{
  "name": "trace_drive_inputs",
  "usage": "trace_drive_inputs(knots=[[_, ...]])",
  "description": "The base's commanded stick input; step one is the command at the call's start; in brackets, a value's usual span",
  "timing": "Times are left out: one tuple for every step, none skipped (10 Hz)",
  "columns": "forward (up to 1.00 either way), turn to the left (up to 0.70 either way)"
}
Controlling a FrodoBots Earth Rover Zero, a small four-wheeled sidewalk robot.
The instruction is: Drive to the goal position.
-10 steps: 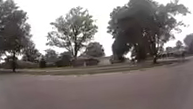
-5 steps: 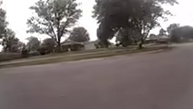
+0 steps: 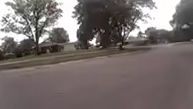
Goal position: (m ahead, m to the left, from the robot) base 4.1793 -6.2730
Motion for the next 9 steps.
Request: trace_drive_inputs(knots=[[0.70,-0.35],[0.70,-0.35],[0.70,-0.35],[0.70,-0.35],[0.70,-0.35],[0.70,-0.35],[0.70,-0.35],[0.70,-0.35],[0.70,-0.35]])
